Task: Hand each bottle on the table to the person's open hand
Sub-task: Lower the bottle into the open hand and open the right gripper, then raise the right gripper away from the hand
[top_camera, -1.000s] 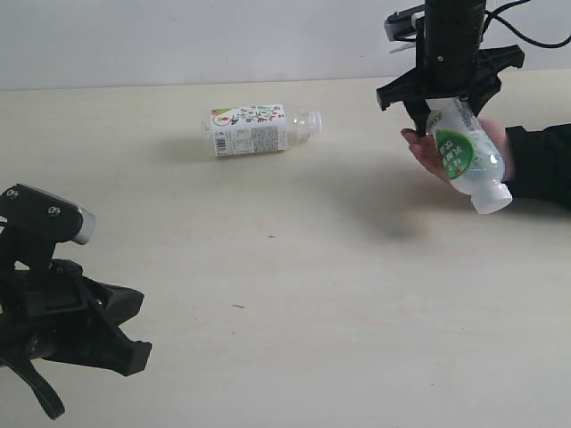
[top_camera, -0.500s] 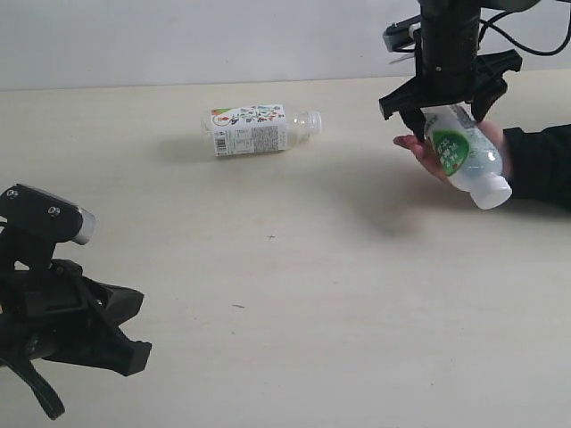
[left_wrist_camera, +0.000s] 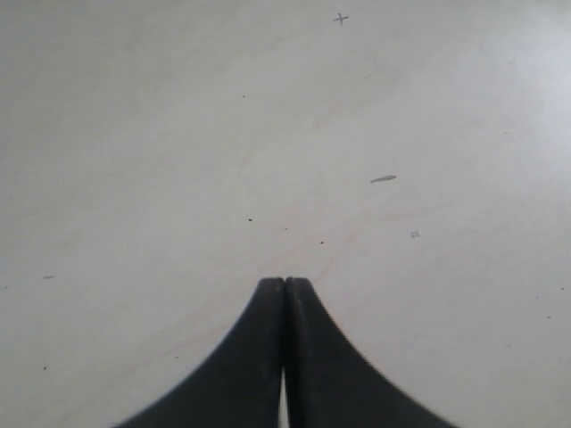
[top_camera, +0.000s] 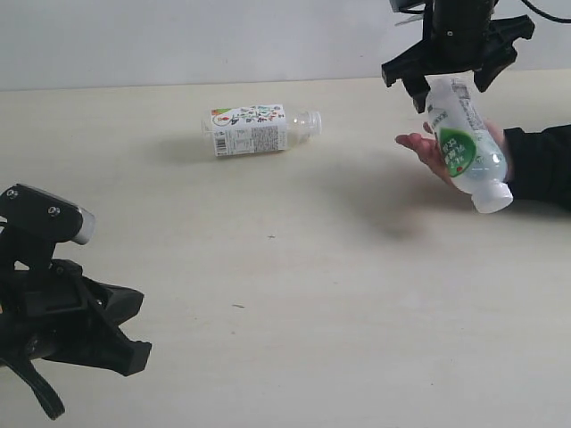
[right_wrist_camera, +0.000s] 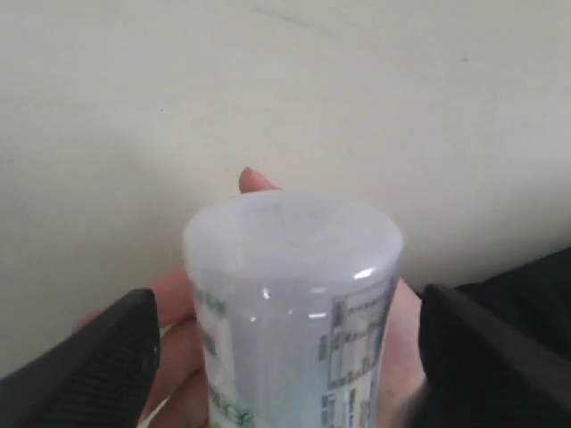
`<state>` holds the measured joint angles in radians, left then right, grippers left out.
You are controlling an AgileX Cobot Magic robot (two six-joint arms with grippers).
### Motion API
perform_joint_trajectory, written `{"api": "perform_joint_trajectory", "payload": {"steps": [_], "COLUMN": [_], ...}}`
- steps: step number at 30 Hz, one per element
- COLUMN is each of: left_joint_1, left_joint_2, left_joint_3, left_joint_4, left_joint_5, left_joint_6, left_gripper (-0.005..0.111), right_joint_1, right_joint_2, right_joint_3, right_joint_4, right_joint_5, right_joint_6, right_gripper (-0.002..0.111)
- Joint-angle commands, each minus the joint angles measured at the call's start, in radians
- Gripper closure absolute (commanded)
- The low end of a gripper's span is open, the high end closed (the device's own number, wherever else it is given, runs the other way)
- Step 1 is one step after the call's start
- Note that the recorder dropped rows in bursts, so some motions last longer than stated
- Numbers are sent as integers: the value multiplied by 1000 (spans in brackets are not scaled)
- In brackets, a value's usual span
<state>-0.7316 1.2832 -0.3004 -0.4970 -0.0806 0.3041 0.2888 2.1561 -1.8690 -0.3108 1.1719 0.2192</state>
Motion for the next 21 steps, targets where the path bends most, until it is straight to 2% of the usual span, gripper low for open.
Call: {"api": "perform_joint_trajectory", "payload": {"steps": [1, 13, 21], "left_joint_1": [2, 2, 2], "left_joint_2": [-7, -7, -7], "left_joint_3": [5, 5, 5], "left_joint_4": [-2, -2, -2], "left_joint_5": [-14, -14, -14], "left_joint_6": [-1, -1, -1], "left_gripper": [106, 106, 106], "right_joint_1": [-3, 2, 85], "right_joint_2": [-19, -112, -215], "right_joint_3": [-2, -2, -2], "right_joint_4": [23, 23, 41], "right_joint_5": [-10, -5, 10], "right_joint_6": [-23, -45, -120], "right_gripper": [32, 32, 32]}}
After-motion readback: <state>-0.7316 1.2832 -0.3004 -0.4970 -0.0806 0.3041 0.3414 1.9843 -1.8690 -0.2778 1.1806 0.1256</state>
